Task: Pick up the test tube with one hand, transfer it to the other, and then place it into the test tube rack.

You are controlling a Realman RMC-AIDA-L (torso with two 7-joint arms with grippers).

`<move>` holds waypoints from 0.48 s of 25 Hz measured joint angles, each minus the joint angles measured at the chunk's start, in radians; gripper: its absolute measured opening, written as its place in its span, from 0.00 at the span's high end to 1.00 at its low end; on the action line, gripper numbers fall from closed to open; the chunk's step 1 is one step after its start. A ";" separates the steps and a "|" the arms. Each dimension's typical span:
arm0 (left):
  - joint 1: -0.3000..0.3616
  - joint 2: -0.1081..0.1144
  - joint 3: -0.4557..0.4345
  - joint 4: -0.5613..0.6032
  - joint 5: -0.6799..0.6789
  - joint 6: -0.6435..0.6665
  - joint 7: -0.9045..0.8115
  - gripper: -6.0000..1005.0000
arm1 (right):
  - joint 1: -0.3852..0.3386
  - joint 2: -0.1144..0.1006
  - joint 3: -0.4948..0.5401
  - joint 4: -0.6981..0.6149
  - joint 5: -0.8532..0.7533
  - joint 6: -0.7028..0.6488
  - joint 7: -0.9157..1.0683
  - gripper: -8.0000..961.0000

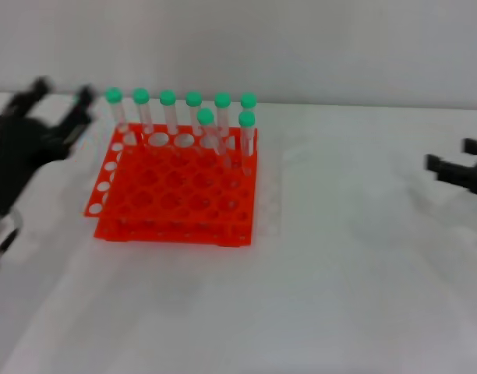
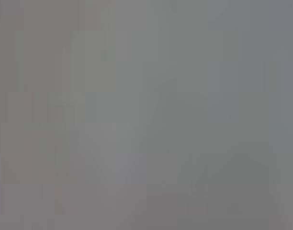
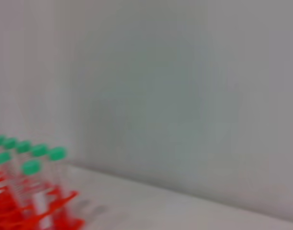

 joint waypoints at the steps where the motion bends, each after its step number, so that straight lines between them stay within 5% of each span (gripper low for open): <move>1: 0.017 0.002 -0.001 -0.025 -0.044 0.024 0.026 0.38 | -0.017 0.001 0.041 0.003 0.016 0.026 -0.044 0.11; 7: 0.084 0.004 -0.106 -0.132 -0.124 0.095 0.092 0.11 | -0.092 -0.001 0.317 0.232 0.282 0.305 -0.466 0.11; 12: 0.103 0.002 -0.127 -0.157 -0.132 0.116 0.121 0.11 | -0.097 -0.003 0.572 0.517 0.360 0.531 -0.796 0.11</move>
